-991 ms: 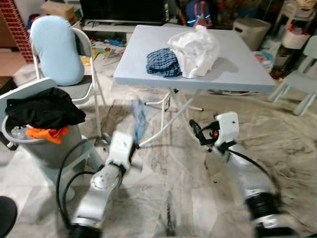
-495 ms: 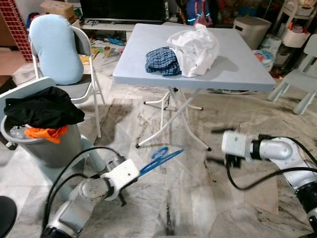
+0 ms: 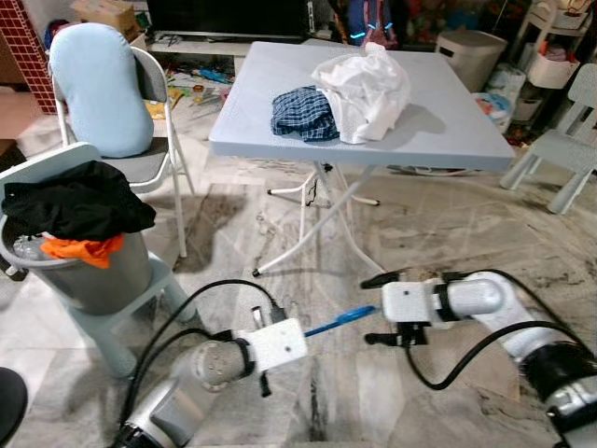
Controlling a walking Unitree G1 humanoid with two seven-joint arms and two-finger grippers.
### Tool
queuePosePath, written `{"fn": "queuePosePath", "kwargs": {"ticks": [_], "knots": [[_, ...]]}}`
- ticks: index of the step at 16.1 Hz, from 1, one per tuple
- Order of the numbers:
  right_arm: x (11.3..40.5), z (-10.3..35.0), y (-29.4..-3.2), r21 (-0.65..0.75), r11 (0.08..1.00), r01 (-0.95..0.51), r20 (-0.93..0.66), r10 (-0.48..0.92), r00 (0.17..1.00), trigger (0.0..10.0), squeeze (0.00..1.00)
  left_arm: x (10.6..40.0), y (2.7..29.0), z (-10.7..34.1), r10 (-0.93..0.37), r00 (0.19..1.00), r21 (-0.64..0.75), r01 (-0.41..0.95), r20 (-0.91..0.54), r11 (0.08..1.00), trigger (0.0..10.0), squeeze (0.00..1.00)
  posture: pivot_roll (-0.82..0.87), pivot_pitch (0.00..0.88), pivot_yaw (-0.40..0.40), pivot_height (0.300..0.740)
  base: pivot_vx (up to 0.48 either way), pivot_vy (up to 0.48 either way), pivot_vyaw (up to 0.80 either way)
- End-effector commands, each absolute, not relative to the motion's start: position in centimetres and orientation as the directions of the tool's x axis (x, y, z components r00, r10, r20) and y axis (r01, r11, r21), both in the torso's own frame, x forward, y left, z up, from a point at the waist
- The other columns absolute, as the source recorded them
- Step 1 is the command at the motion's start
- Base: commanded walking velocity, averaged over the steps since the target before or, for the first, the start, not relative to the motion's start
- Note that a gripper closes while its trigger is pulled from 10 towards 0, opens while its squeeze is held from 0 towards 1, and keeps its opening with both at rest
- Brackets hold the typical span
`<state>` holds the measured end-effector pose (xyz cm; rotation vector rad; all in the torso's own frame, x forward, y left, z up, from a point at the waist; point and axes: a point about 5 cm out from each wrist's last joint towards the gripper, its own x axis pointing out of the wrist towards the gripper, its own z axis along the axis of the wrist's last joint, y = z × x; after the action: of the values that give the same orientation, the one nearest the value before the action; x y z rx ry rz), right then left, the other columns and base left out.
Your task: Hang hanger
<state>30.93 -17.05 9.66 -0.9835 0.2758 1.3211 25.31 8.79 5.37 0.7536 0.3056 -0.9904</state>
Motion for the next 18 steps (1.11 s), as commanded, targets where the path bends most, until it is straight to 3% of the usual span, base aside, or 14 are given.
{"fn": "queuePosePath", "kwargs": {"ticks": [1, 4, 5, 6, 7, 8, 12, 13, 14, 15, 16, 17, 18], "knots": [[31.2, 9.7, -16.7, -0.441, -0.112, -0.89, -0.698, 0.666, 0.262, 10.0, 0.0, 26.1, 8.5, 6.2, -0.644, 0.556, 0.467, 0.821, -0.526, 0.327, 10.0, 0.0, 0.09, 0.022, -0.089, 0.74, 0.0, 0.0, 0.0], [31.6, 9.4, -15.9, -0.463, -0.119, -0.878, -0.693, 0.667, 0.275, 10.0, 0.0, 26.2, 7.8, 6.5, -0.655, 0.555, 0.473, 0.819, -0.513, 0.323, 10.0, 0.0, 0.08, 0.02, -0.094, 0.74, 0.0, 0.0, 0.0], [32.1, 9.3, -15.5, -0.513, -0.112, -0.851, -0.685, 0.651, 0.328, 4.5, 0.0, 26.3, 7.7, 6.6, -0.657, 0.557, 0.477, 0.817, -0.507, 0.325, 10.0, 0.0, 0.08, 0.021, -0.095, 0.74, 0.0, 0.0, 0.0], [32.8, 9.2, -15.5, -0.553, -0.066, -0.831, -0.672, 0.625, 0.397, 0.9, 0.0, 26.3, 7.5, 6.6, -0.66, 0.558, 0.478, 0.816, -0.503, 0.325, 10.0, 0.0, 0.08, 0.021, -0.098, 0.74, 0.0, 0.0, 0.0], [33.4, 9.1, -15.3, -0.573, -0.02, -0.819, -0.66, 0.604, 0.447, 0.9, 0.0, 26.3, 7.4, 6.7, -0.663, 0.559, 0.479, 0.815, -0.498, 0.327, 10.0, 0.0, 0.08, 0.02, -0.099, 0.74, 0.0, 0.0, 0.0], [33.8, 8.9, -14.7, -0.588, 0.032, -0.808, -0.639, 0.594, 0.488, 0.0, 0.0, 26.4, 7.2, 6.8, -0.666, 0.559, 0.481, 0.814, -0.494, 0.327, 10.0, 0.0, 0.08, 0.02, -0.1, 0.74, 0.0, 0.0, 0.0], [33.6, 7.9, -14.7, -0.584, -0.017, -0.811, -0.679, 0.559, 0.477, 0.0, 0.0, 26.4, 6.9, 6.9, -0.672, 0.557, 0.486, 0.813, -0.487, 0.322, 10.0, 0.0, 0.08, 0.02, -0.106, 0.74, 0.0, 0.0, 0.0], [33.0, 7.1, -14.8, -0.545, -0.056, -0.837, -0.712, 0.558, 0.426, 1.7, 0.0, 26.4, 6.7, 7.0, -0.677, 0.558, 0.488, 0.811, -0.479, 0.323, 10.0, 0.0, 0.08, 0.021, -0.108, 0.74, 0.0, 0.0, 0.0], [32.9, 7.0, -14.8, -0.535, -0.063, -0.842, -0.718, 0.559, 0.415, 1.7, 0.0, 26.4, 6.7, 7.0, -0.679, 0.559, 0.488, 0.81, -0.477, 0.324, 10.0, 0.0, 0.08, 0.021, -0.108, 0.74, 0.0, 0.0, 0.0], [32.7, 6.7, -14.8, -0.532, -0.078, -0.843, -0.725, 0.557, 0.406, 5.0, 0.0, 26.4, 6.5, 7.1, -0.685, 0.561, 0.492, 0.807, -0.465, 0.327, 10.0, 0.0, 0.08, 0.021, -0.11, 0.74, 0.0, 0.0, 0.0], [32.5, 6.6, -14.8, -0.535, -0.088, -0.84, -0.722, 0.565, 0.4, 10.0, 0.0, 26.5, 6.5, 7.3, -0.688, 0.563, 0.492, 0.805, -0.458, 0.33, 10.0, 0.0, 0.08, 0.021, -0.11, 0.74, 0.0, 0.0, 0.0], [32.6, 6.8, -14.7, -0.542, -0.081, -0.836, -0.707, 0.582, 0.402, 10.0, 0.0, 26.5, 6.6, 7.2, -0.686, 0.562, 0.493, 0.806, -0.463, 0.327, 10.0, 0.0, 0.08, 0.021, -0.11, 0.74, 0.0, 0.0, 0.0], [33.1, 7.9, -14.8, -0.55, -0.005, -0.835, -0.655, 0.623, 0.427, 10.0, 1.0, 26.5, 7.4, 6.7, -0.665, 0.565, 0.508, 0.804, -0.489, 0.31, 10.0, 0.0, 0.09, 0.022, -0.106, 0.74, 0.0, 0.0, 0.0]]}}
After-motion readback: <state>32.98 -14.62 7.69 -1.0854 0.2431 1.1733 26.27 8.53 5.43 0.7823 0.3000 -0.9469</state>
